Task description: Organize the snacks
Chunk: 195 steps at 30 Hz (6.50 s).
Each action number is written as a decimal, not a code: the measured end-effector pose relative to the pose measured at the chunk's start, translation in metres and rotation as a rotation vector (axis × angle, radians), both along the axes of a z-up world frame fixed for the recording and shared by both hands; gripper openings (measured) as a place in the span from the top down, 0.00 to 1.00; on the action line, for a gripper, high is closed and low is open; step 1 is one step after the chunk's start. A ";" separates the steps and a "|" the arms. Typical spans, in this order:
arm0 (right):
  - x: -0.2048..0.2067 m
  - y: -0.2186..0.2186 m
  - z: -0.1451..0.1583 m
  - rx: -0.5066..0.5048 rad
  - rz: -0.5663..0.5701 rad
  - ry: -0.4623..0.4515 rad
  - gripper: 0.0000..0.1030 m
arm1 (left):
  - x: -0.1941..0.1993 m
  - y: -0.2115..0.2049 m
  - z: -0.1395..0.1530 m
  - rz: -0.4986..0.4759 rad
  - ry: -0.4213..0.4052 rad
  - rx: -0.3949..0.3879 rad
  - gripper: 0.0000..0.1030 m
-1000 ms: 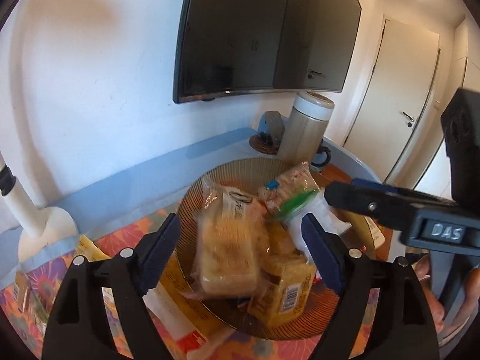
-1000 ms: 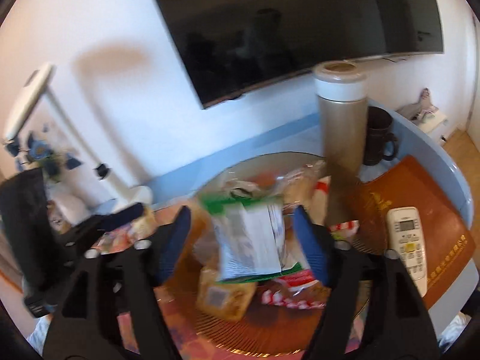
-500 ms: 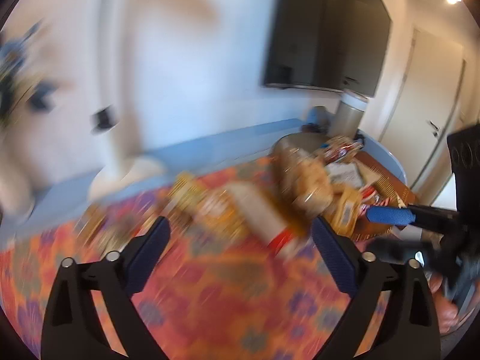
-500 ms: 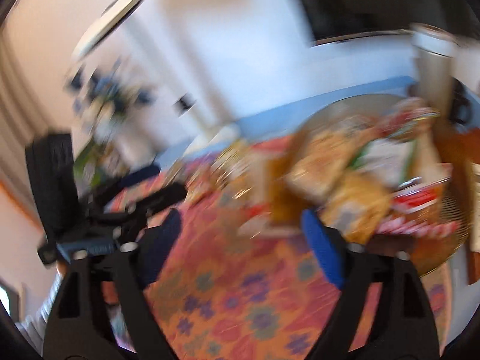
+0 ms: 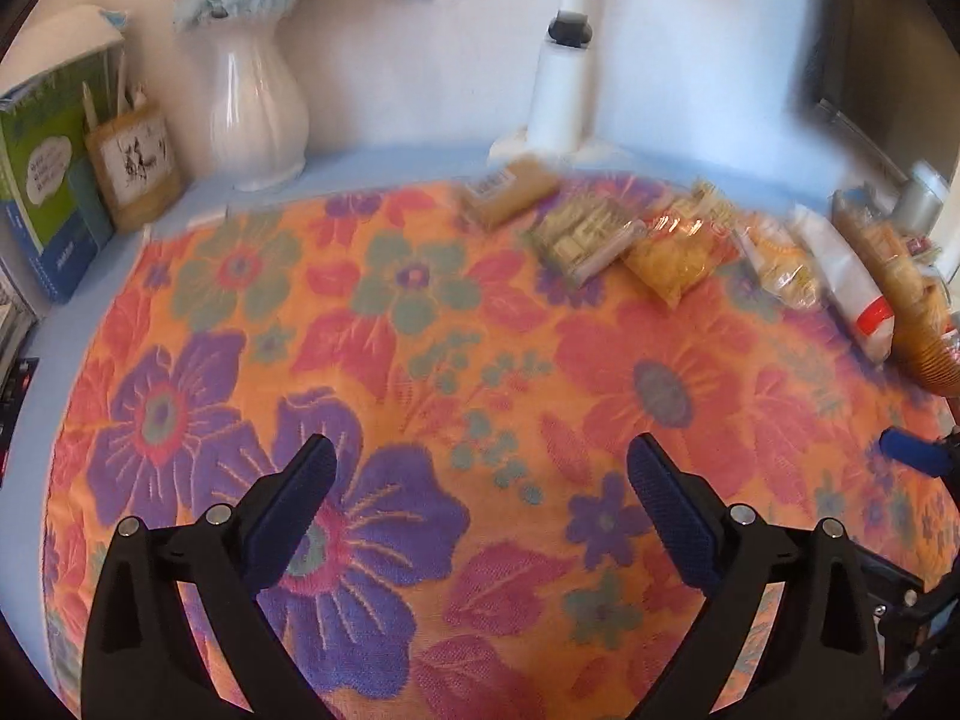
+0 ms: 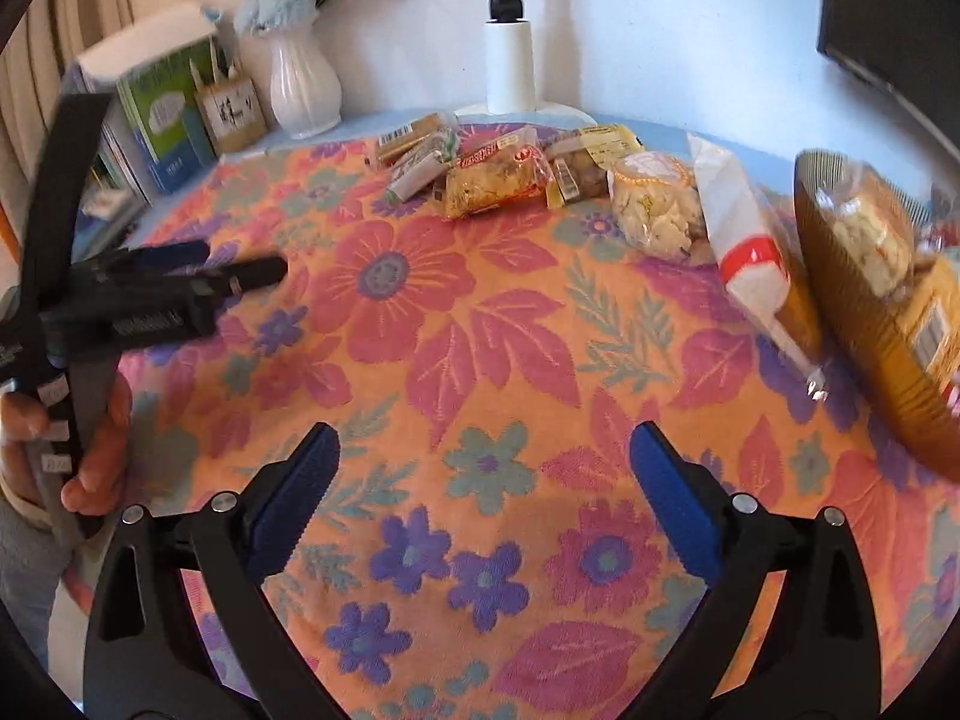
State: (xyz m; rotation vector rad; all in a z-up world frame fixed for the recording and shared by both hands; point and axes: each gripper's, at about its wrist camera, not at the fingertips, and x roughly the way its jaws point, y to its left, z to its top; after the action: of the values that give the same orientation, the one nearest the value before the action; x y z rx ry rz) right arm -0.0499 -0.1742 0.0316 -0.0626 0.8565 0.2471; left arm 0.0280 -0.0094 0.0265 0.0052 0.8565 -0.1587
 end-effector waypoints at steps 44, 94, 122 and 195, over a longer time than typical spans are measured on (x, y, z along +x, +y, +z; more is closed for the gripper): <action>0.004 -0.003 -0.019 -0.015 -0.002 0.093 0.03 | -0.013 0.012 0.008 0.022 -0.070 -0.052 0.05; 0.003 -0.003 -0.019 -0.016 0.002 0.100 0.03 | 0.099 -0.008 0.024 -0.101 0.295 -0.312 0.05; 0.011 -0.001 -0.019 -0.015 0.036 0.172 0.03 | 0.022 0.032 -0.006 -0.113 0.180 -0.137 0.50; 0.037 0.017 -0.020 -0.051 -0.009 0.062 0.37 | 0.003 0.004 -0.025 -0.238 0.055 0.055 0.23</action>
State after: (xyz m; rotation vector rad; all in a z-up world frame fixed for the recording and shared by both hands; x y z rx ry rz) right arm -0.0124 -0.1567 0.0117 -0.0994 0.9250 0.2195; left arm 0.0305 -0.0057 0.0019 0.1550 0.9136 -0.3599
